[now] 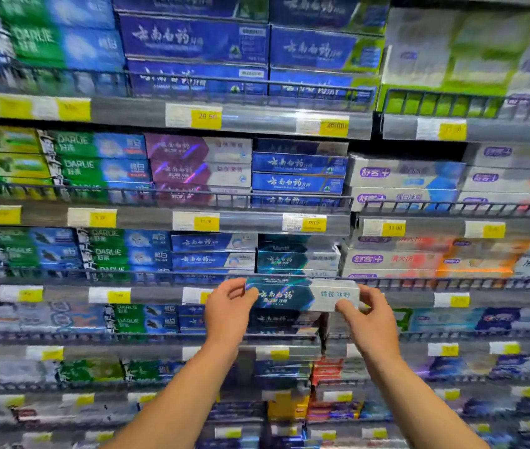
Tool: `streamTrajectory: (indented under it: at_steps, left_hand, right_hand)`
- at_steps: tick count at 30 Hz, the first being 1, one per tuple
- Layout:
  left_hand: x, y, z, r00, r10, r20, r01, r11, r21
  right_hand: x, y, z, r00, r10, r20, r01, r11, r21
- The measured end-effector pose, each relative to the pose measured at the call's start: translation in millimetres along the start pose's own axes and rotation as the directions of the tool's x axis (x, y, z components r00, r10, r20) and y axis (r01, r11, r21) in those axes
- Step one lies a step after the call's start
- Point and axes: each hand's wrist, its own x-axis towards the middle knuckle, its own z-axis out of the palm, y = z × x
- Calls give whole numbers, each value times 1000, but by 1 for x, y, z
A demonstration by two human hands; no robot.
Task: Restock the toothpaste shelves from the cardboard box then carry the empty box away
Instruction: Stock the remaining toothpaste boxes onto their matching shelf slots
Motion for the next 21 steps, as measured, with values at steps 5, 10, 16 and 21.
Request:
streamTrajectory:
  at_steps: [5, 10, 16, 21]
  left_hand:
    - [36, 18, 19, 994, 51, 96, -53, 998, 19]
    - [62, 16, 32, 980, 50, 193, -58, 998, 37]
    - [76, 13, 38, 972, 101, 213, -121, 989, 85]
    - [77, 7, 43, 968, 141, 208, -160, 984, 79]
  right_hand:
    - [46, -5, 24, 985, -16, -170, 8, 999, -43]
    - [73, -6, 37, 971, -52, -233, 38, 997, -64]
    - [92, -1, 43, 977, -37, -210, 13, 993, -115]
    - [101, 3, 44, 991, -67, -116, 60, 996, -64]
